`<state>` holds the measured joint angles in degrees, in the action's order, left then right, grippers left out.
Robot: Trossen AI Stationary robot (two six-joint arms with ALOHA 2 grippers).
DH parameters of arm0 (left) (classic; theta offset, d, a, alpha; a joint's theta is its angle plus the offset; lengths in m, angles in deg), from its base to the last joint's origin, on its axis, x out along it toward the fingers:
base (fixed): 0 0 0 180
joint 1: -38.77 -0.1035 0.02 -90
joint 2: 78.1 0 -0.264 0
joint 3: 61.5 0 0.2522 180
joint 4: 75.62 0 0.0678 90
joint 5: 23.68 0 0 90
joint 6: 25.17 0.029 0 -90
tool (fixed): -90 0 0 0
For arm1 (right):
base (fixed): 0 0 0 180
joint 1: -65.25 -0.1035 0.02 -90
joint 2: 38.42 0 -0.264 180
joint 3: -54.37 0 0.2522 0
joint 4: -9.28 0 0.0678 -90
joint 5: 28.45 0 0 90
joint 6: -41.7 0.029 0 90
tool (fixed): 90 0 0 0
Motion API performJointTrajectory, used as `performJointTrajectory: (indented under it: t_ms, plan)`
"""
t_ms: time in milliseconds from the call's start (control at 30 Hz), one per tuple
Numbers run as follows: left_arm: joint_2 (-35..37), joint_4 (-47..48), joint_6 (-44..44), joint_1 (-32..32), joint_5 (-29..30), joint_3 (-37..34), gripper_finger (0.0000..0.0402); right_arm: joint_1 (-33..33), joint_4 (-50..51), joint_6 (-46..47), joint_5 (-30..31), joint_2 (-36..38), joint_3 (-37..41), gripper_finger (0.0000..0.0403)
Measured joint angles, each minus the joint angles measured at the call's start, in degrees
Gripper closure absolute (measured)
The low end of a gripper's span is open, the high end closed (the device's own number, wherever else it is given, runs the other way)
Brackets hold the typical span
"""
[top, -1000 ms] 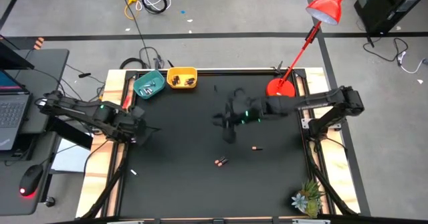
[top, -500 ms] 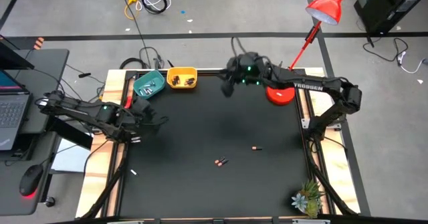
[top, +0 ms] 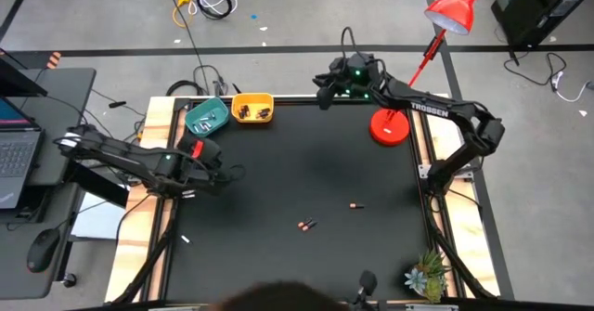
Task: Sort batteries
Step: Put the silver battery into the blue bin
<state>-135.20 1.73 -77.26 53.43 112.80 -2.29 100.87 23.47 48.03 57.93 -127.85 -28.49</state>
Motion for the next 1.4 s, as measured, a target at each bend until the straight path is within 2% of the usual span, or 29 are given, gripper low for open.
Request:
performJointTrajectory:
  t_ms: [100, 200, 267, 400, 567, 800, 933, 1100, 1233, 1300, 1400]
  plan:
    - [-1.0, 0.0, 1.4, 0.0, -3.0, 0.0, 0.0332, 0.9, 0.2, 2.0, -1.3, -1.1, 0.0, 0.0326]
    - [0.7, 1.1, -10.8, 0.2, -8.2, -0.1, 0.0338, 0.3, 0.4, 4.1, -3.6, -1.5, 0.0, 0.0331]
    - [4.4, 2.7, -19.0, 2.2, -8.9, -0.1, 0.0346, -1.3, 0.0, 4.2, -5.0, -1.4, 0.0, 0.0334]
    - [13.1, 6.6, -28.1, 7.1, -11.0, -1.0, 0.0361, -5.0, 0.2, 3.7, -6.7, -1.3, 0.0, 0.0341]
    - [19.9, 7.3, -29.8, 7.6, -23.2, -2.7, 0.0369, -9.8, 3.8, 2.7, -6.8, -1.3, 0.0, 0.0348]
    - [17.5, 14.1, -32.2, 3.9, -32.7, -2.8, 0.0369, -16.7, 9.9, 1.9, -8.7, -0.8, 0.0, 0.035]
    - [13.9, 15.6, -30.4, 1.8, -34.3, -2.8, 0.036, -20.2, 11.5, 1.9, -11.3, -0.8, 0.0, 0.0352]
    - [8.2, 15.1, -21.6, 0.2, -37.1, -2.8, 0.0314, -24.7, 9.4, 2.7, -11.5, -0.8, 0.0, 0.0353]
    - [2.9, 11.5, -12.1, -2.8, -45.4, -2.8, 0.0272, -27.5, 6.2, 3.7, -11.5, -0.8, 0.0, 0.0354]
    - [-0.8, 10.5, -8.1, -4.5, -50.1, -2.8, 0.0263, -28.6, 5.4, 4.5, -11.5, -0.8, -0.3, 0.0355]
    - [-7.1, 9.9, -1.5, -6.8, -53.9, -2.8, 0.026, -30.1, 5.9, 4.0, -11.3, -0.8, -2.0, 0.0356]
